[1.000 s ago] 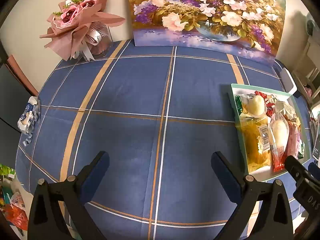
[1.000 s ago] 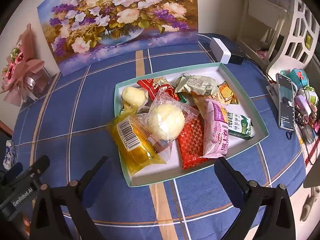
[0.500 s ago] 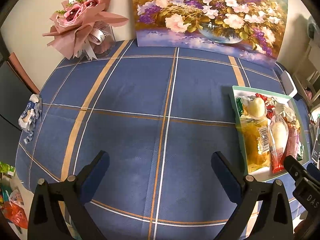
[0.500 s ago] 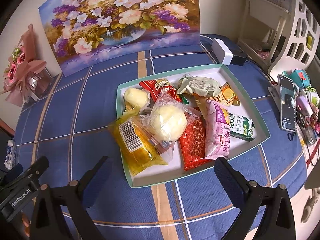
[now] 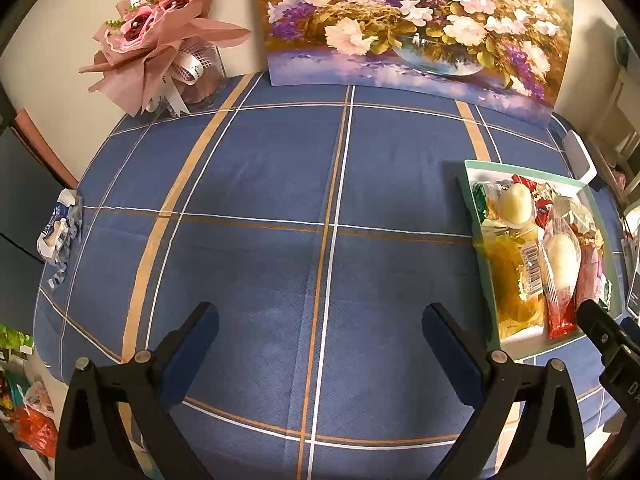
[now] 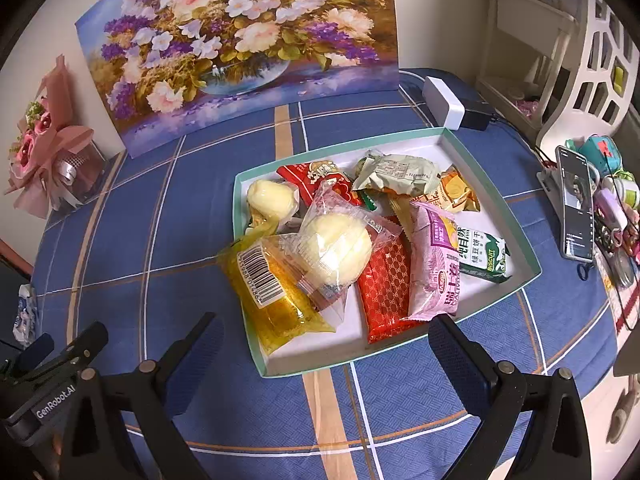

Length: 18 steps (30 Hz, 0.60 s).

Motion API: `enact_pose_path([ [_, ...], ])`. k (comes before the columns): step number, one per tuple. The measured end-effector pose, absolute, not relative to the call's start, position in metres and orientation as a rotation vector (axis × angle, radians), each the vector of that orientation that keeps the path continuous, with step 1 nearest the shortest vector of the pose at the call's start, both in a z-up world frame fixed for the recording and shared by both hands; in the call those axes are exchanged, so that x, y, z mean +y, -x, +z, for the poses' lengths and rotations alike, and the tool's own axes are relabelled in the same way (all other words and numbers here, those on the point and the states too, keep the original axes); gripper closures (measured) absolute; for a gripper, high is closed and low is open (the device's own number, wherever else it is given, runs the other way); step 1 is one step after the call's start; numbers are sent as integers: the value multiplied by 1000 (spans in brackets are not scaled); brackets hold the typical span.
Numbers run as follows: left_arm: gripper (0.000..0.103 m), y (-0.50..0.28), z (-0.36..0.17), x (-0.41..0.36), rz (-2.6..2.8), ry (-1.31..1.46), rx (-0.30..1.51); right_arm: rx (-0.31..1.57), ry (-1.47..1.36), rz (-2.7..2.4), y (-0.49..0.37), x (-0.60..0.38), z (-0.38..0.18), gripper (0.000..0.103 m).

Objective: Organize snacks

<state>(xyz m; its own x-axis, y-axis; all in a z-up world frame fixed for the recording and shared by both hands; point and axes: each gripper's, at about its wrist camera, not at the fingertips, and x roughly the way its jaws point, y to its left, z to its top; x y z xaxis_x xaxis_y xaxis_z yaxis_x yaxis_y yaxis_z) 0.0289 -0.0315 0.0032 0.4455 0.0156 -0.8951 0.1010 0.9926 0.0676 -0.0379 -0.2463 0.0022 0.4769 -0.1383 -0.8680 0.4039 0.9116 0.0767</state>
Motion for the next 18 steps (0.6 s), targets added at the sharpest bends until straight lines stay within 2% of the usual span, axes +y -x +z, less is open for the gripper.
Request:
enact_pose_path([
  [18, 2, -28, 4, -33, -68, -119, 1105, 1026, -290, -337, 38, -246, 2, 0],
])
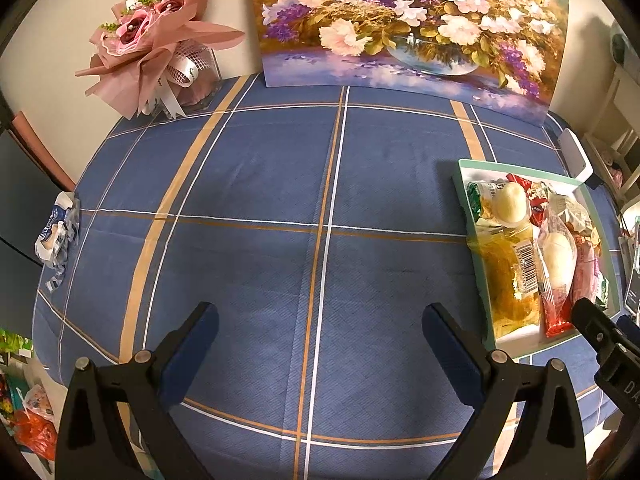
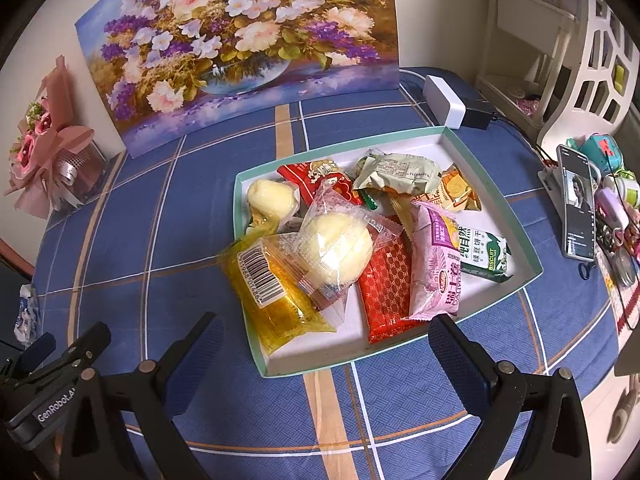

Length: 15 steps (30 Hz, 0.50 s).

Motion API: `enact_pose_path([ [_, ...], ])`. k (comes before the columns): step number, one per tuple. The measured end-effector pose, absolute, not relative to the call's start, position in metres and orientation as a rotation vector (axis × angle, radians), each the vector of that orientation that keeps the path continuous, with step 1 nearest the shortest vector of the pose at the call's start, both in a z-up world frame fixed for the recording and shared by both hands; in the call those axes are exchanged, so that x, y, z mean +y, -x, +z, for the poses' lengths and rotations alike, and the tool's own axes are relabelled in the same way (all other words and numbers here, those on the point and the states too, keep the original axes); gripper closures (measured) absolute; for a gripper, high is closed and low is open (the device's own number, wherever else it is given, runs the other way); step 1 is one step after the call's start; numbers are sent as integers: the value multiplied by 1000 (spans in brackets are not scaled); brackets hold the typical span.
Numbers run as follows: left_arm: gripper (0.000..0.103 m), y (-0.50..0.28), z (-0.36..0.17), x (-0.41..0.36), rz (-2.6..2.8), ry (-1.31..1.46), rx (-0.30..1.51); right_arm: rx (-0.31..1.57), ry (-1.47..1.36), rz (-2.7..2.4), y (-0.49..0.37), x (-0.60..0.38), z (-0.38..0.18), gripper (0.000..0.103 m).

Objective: Organize snacks

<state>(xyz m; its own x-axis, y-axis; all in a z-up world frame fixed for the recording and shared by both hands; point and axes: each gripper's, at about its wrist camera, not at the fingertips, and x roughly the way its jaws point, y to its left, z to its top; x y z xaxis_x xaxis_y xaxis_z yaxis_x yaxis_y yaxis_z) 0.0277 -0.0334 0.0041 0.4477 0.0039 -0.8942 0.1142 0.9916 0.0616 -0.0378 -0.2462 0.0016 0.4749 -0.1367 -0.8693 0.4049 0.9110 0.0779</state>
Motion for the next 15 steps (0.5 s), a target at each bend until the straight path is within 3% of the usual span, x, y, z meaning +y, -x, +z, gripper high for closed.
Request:
enact_pose_path([
  [15, 2, -28, 3, -35, -71, -115, 1114, 1037, -279, -334, 36, -245, 0, 0],
])
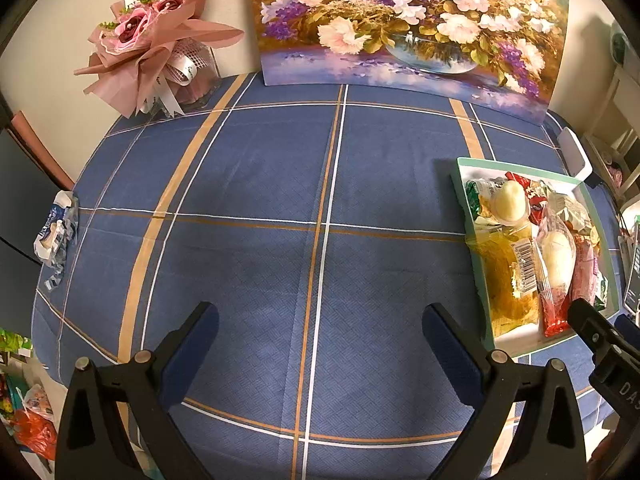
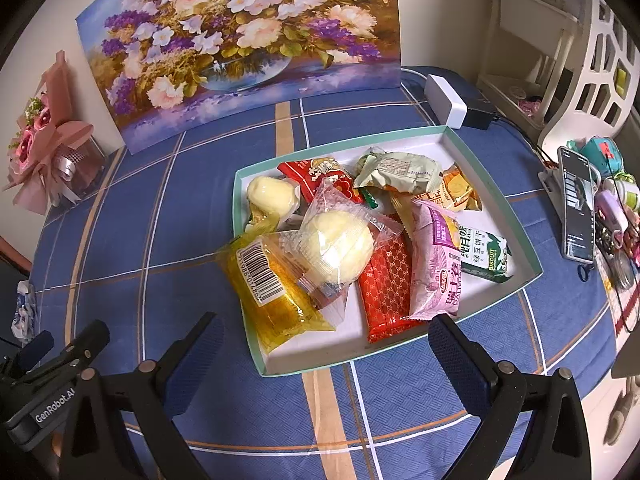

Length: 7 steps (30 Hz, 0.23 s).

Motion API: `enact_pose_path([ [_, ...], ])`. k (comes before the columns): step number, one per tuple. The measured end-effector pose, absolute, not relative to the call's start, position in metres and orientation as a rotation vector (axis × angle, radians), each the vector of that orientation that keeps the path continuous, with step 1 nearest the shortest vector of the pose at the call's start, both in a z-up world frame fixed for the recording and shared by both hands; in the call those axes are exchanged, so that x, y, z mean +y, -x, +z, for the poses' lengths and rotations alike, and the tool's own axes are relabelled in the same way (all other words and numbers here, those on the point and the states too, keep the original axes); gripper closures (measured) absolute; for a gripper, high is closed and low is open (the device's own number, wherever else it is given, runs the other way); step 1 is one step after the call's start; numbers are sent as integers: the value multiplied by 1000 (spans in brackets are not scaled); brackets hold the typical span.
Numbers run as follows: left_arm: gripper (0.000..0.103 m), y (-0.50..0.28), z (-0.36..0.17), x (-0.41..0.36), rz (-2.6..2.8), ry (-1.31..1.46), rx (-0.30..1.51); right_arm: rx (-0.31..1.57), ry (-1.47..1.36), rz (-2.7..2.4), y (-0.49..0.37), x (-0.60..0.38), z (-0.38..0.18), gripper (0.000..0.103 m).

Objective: Organize snacks

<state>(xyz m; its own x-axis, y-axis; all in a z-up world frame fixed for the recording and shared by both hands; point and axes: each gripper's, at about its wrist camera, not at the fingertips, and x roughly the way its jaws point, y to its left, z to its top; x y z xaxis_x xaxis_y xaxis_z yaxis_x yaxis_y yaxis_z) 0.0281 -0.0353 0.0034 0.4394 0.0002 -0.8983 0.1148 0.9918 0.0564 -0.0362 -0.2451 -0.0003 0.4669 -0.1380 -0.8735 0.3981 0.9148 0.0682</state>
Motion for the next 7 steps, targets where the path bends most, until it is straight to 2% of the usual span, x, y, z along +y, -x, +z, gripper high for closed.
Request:
enact_pose_path([
  [7, 2, -25, 10, -36, -88, -107, 1079, 1038, -282, -335, 37, -247, 0, 0],
])
